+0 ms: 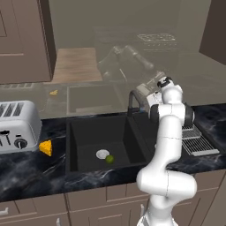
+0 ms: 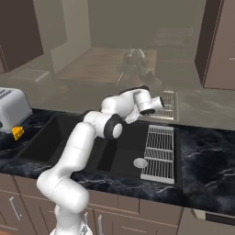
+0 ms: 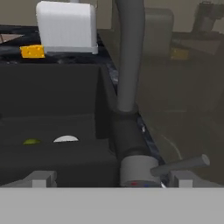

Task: Turn on the sink faucet. Then move the lime from the counter to the sink. Turn off the sink. Move the vegetable from the sink to the pot next to the stove. Finally move the pot to the front left burner.

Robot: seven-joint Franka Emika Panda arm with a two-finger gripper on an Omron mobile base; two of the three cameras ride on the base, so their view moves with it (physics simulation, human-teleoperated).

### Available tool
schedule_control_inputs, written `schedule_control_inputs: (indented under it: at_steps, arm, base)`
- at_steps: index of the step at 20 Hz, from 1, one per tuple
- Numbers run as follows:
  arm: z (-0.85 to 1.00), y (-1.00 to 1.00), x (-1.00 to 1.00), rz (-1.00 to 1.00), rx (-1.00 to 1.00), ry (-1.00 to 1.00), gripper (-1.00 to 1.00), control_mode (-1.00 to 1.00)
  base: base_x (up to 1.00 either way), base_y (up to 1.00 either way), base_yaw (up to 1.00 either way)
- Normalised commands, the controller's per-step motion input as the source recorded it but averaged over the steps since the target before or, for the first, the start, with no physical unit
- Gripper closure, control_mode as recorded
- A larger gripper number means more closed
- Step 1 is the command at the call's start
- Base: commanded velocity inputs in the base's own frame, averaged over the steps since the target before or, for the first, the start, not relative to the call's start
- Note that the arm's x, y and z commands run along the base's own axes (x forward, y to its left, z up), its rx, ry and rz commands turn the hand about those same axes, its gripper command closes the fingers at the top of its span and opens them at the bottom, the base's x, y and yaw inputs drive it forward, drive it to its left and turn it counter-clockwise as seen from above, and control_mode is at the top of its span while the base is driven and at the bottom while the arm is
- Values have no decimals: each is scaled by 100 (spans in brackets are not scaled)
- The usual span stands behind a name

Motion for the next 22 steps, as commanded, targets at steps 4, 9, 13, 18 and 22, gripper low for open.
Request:
schedule_control_inputs:
  at_steps: [4, 9, 13, 18, 22]
  arm:
    - [0, 77, 0, 14, 0, -1, -100, -100]
    - [0, 28, 0, 6, 0, -5, -100, -100]
    - [-2, -20, -26, 0, 2, -7, -100, -100]
    - [0, -22, -48, -1, 2, -10, -100, -100]
    - [0, -19, -63, -2, 1, -12, -100, -100]
  base:
    - [0, 0, 0]
    - [0, 0, 0]
    - [0, 0, 0]
    - [0, 0, 0]
    - [0, 0, 0]
